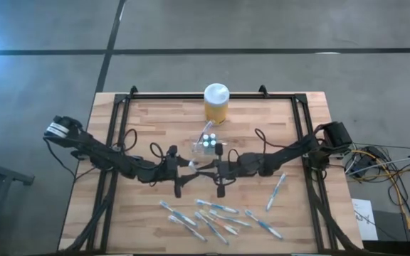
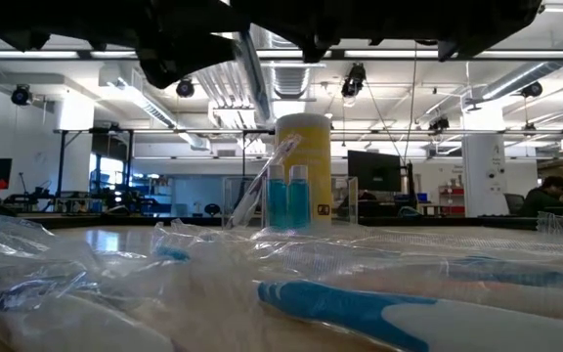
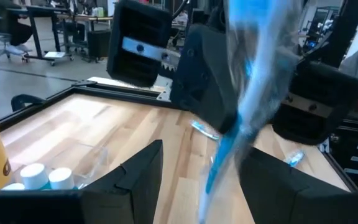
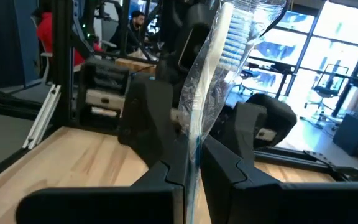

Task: Pick & Place toothbrushing station
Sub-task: Put the blue toothbrush into the transparent organizer

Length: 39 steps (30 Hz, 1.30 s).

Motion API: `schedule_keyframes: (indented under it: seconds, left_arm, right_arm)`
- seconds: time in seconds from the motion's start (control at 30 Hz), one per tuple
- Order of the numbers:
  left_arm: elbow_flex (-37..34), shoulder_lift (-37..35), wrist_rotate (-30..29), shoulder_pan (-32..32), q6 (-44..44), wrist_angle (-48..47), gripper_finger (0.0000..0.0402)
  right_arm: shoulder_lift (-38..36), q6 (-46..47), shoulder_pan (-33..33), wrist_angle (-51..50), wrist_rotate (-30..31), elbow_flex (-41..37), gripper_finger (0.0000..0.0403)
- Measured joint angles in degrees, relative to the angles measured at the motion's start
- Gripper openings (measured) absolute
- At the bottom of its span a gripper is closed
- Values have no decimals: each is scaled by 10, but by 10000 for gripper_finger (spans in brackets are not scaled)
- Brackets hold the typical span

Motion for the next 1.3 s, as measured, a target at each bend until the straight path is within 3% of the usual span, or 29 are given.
schedule_keyframes:
  seconds: [0.33, 0.43, 0.57, 0.63, 0.87, 1.07, 1.2, 1.3]
  left_arm:
    - [7, 4, 2, 2, 17, -2, 184]
    - [8, 4, 2, 2, 22, 1, 138]
    - [9, 4, 19, 4, 42, 0, 41]
    - [9, 4, 20, 4, 48, -1, 19]
    - [9, 3, 19, 4, 58, -20, 19]
    - [9, -8, 8, 5, 62, -43, 19]
    - [9, -34, -40, 7, 63, -100, 19]
    - [8, -62, -65, 21, 69, -134, 19]
  right_arm:
    - [9, -3, 0, 8, 0, 5, 20]
    - [9, -3, 0, 8, 0, 7, 20]
    - [9, 2, 0, 5, 0, 8, 23]
    - [9, 14, 0, 4, 0, 7, 31]
    - [-7, 25, 0, -37, -3, 6, 80]
    - [-76, 58, 2, -146, -5, 5, 125]
    - [-145, 88, 11, -256, -4, -2, 138]
    - [-183, 88, 36, -275, -3, -36, 137]
